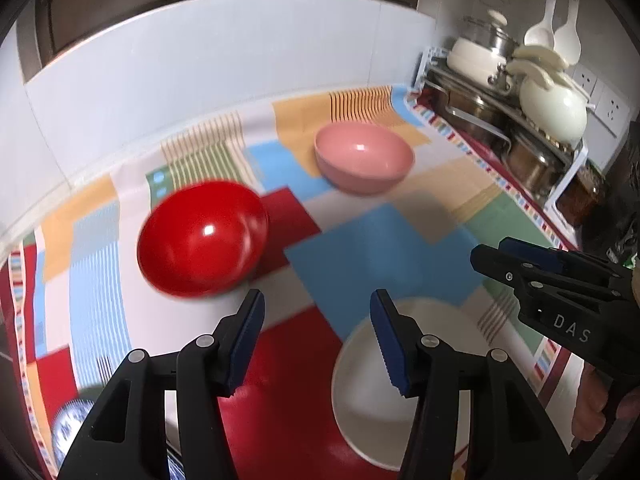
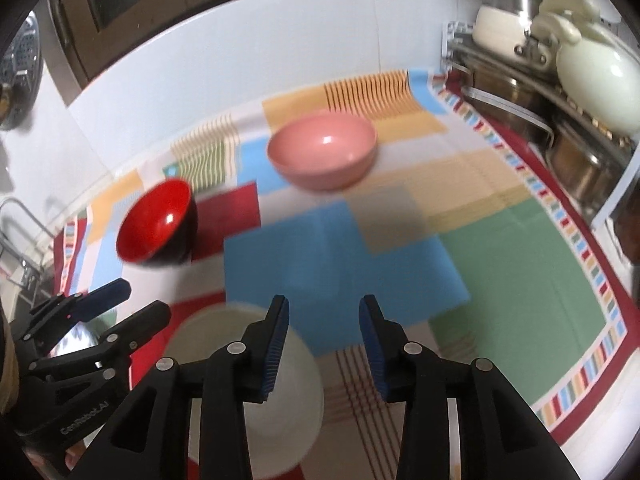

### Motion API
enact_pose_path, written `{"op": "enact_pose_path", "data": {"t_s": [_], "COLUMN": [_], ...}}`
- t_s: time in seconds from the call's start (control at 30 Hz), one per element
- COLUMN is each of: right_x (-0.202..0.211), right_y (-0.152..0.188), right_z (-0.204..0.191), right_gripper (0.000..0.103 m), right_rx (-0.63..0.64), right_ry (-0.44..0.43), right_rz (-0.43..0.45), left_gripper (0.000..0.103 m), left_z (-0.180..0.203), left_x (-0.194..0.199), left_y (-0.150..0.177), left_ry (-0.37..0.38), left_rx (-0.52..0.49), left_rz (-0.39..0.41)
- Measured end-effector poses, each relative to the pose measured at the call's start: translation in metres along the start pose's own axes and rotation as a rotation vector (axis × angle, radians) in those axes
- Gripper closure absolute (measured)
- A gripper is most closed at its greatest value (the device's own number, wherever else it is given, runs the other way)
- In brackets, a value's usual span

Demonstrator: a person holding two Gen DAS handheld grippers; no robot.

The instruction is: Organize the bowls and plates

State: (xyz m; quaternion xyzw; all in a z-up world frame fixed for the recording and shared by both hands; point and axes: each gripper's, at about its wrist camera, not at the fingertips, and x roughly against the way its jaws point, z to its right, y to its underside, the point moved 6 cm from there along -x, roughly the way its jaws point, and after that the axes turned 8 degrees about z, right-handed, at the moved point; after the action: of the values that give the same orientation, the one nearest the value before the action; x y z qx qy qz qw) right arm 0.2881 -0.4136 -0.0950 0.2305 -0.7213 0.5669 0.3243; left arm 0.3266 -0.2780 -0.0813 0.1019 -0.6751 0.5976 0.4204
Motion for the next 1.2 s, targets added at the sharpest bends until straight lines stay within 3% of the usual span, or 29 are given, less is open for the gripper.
{"op": "enact_pose_path", "data": {"t_s": [0.5,0.7,1.2], "right_x": [-0.020,-0.044,-0.114], "right_y": [-0.076,-0.097,-0.115], "right_z": [0.006,0.017,0.059], "right_gripper": [0.065,0.065,0.065], "right_rx": [-0.023,-0.059,-0.121], "right_ry": [0.015,0.019,0.054], "right_rz": [0.115,0.116,0.050], "left_gripper": [0.049,0.049,0.053], "left_z": [-0.012,-0.013,-0.001], "left_x": [-0.025,-0.057,-0.145], "left_y": [-0.086,-0.109,-0.113], "left_ry": [-0.014,0.005,0.010], "left_rx": [-0.066,-0.056,-0.038], "left_rz": [0.098,0.083,-0.020]}}
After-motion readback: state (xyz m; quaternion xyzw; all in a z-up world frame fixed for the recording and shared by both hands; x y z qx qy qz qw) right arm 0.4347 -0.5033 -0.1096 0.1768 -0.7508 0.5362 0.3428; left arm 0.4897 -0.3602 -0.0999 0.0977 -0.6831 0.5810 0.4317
